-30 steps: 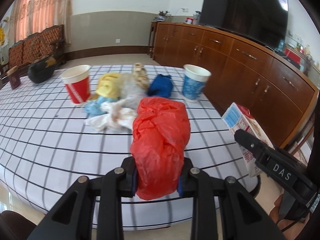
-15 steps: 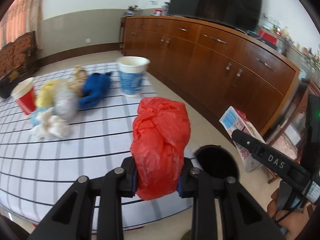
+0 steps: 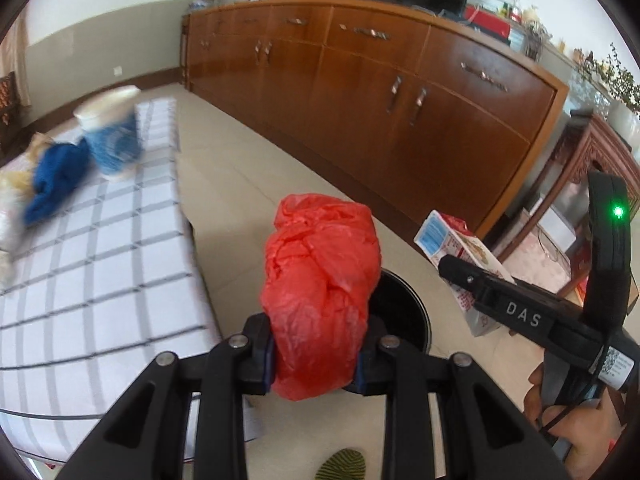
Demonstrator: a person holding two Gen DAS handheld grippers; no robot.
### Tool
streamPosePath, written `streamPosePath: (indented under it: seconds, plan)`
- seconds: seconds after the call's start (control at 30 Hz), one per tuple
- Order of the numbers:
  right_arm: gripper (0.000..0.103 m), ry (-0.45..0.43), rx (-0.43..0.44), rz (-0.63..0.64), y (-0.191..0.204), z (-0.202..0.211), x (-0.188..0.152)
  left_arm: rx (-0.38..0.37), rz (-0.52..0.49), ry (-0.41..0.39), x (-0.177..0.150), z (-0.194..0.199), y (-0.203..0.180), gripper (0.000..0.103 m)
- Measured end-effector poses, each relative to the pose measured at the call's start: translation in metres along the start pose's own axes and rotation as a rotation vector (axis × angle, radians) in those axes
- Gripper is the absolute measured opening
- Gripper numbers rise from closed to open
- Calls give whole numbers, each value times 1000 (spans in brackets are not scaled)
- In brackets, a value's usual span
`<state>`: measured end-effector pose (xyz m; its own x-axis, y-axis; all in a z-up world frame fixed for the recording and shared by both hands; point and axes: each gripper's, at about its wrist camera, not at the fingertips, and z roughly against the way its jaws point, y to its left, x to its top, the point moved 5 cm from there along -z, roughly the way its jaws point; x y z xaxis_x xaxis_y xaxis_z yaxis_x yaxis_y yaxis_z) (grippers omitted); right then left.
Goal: Collect trash
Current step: 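Carry the red bag and red carton with both grippers over the bin, then open both grippers to drop the bag and carton into the bin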
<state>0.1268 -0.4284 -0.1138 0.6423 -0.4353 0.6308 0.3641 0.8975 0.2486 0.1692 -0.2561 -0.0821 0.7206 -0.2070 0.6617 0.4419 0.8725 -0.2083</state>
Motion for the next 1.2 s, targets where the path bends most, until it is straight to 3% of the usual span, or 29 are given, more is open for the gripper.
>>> streamPosePath:
  seconds: [0.33,0.77,0.87,0.93,1.0,1.2]
  plan:
    - [55,115,-7,-103,-50,-41,-9,-11,-23,115,-22,-55,-36,30]
    - [55,257,-72,-118,-84,-107,-19,16,-22,255,-42,-128,-51,32]
    - [55,261,-71,-120,-85,-112,-17,6,-24,282,-44,-138,-55,37]
    - [56,260,-73,-115,-83,-114,-16,-2,-29,298,-45,-144,-58,47]
    - [56,263,-79,-116,-83,-115,-16,-6,-21,301,-43,-146,-58,64]
    - [60,261,-99,-145,-88,-116,-14,-5,-3,260,-33,-141,-55,74]
